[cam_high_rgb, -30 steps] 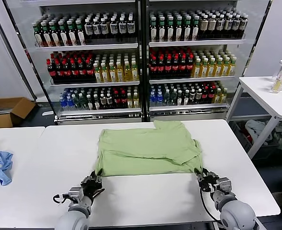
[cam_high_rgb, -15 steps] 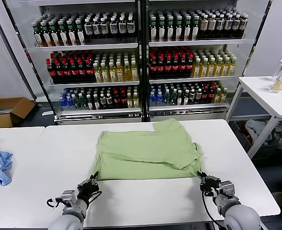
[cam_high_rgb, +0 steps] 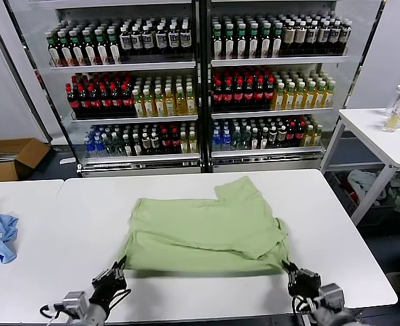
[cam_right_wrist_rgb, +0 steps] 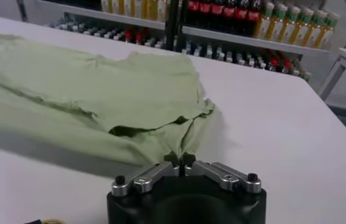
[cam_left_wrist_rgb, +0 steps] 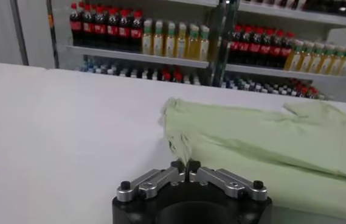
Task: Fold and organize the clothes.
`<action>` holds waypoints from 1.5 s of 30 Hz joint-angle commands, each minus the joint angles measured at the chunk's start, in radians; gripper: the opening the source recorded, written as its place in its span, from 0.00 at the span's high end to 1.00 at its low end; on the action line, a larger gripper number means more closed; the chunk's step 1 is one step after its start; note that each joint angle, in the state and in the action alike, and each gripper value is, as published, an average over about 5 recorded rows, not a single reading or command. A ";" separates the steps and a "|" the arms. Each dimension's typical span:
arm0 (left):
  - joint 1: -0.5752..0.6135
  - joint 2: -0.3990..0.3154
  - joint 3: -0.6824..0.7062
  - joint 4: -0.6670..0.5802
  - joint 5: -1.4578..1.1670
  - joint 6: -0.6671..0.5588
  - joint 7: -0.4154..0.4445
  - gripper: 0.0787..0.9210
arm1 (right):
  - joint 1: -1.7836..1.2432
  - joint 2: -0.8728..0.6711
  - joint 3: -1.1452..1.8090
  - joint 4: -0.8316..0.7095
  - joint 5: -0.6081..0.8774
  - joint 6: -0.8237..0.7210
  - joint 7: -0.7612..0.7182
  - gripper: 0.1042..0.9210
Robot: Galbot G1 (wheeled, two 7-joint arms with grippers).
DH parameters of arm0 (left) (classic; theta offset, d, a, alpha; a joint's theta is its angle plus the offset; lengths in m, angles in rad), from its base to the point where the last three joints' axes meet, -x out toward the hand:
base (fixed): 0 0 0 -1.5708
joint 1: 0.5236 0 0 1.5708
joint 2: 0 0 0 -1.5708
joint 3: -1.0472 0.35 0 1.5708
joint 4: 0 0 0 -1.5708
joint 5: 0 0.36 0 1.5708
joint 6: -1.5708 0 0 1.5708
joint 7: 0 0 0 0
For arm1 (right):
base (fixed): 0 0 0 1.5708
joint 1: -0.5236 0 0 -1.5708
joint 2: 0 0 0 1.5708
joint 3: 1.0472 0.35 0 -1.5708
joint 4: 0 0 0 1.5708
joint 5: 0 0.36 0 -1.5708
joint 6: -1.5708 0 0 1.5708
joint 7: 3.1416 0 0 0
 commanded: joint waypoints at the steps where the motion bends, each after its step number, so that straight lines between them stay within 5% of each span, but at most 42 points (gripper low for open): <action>1: 0.225 0.000 -0.046 -0.154 0.051 0.045 0.005 0.99 | -0.142 -0.003 0.028 0.085 -0.071 -0.013 -0.001 0.95; 6: 0.219 0.011 -0.074 -0.182 0.061 0.063 0.009 0.96 | -0.085 0.001 0.027 0.100 -0.067 -0.010 -0.003 0.80; 12: 0.114 0.053 -0.119 -0.175 -0.007 0.039 0.008 0.77 | 0.068 -0.010 0.010 0.059 0.028 0.025 0.016 0.59; 25: -0.310 0.174 0.034 0.159 -0.113 0.027 -0.025 0.33 | 0.695 0.059 -0.280 -0.326 0.164 -0.021 0.079 0.15; 32: -0.529 0.180 0.147 0.342 -0.130 0.064 -0.024 0.13 | 0.955 0.143 -0.405 -0.551 0.196 -0.038 0.086 0.12; 45: -0.742 0.153 0.276 0.599 -0.044 0.092 -0.040 0.12 | 1.186 0.241 -0.516 -0.857 0.253 -0.093 0.082 0.12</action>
